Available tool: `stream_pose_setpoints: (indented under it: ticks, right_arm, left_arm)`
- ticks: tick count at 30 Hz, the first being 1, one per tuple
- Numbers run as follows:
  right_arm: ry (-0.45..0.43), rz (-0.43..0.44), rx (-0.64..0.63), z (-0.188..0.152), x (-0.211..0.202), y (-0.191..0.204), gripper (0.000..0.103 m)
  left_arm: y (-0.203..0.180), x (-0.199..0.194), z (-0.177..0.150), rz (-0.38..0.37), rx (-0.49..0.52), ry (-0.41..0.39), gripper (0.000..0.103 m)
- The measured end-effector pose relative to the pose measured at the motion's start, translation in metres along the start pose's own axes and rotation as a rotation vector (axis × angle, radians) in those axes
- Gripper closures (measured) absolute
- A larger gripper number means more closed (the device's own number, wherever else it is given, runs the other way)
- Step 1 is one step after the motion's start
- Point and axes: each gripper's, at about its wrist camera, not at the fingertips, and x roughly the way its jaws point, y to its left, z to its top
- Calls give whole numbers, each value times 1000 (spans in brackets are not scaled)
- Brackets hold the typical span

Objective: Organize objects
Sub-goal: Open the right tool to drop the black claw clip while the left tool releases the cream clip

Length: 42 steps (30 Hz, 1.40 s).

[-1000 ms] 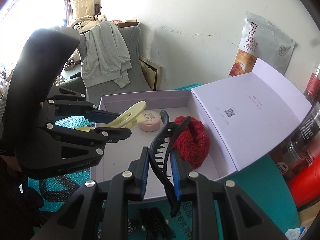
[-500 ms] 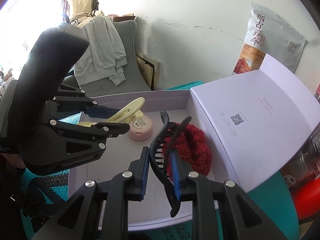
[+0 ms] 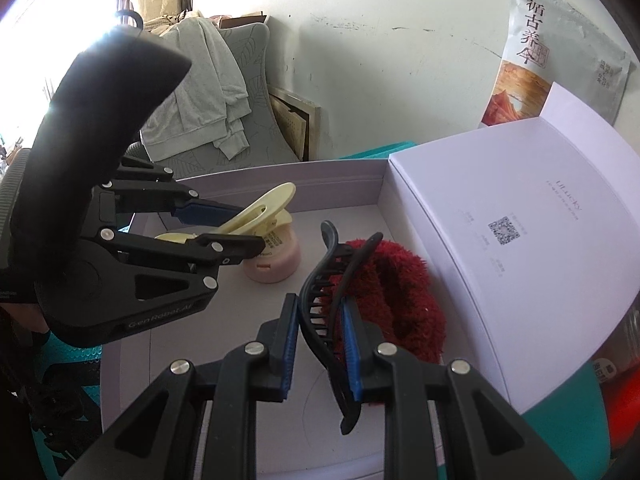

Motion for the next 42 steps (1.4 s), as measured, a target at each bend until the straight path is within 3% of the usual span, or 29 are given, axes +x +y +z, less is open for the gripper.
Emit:
stream_pose_setpoints:
  ticks: [18, 20, 21, 23, 31, 42]
  right_arm:
    - [16, -18, -2, 1, 9, 3, 82]
    - [18, -23, -5, 1, 7, 3, 78]
    - [17, -26, -5, 1, 6, 3, 72]
    - [10, -35, -2, 1, 2, 3, 66]
    - [-14, -50, 22, 0, -13, -3, 66]
    - [-64, -82, 22, 2, -43, -1, 66]
  left_arm:
    - [-4, 4, 5, 10, 19, 0, 81]
    - [-5, 2, 5, 9, 13, 0, 81]
    - [-5, 0, 5, 10, 12, -1, 81]
    - [-5, -5, 5, 11, 5, -6, 81]
    - [-7, -28, 4, 15, -7, -30, 74]
    - [-7, -76, 3, 18, -45, -81, 73]
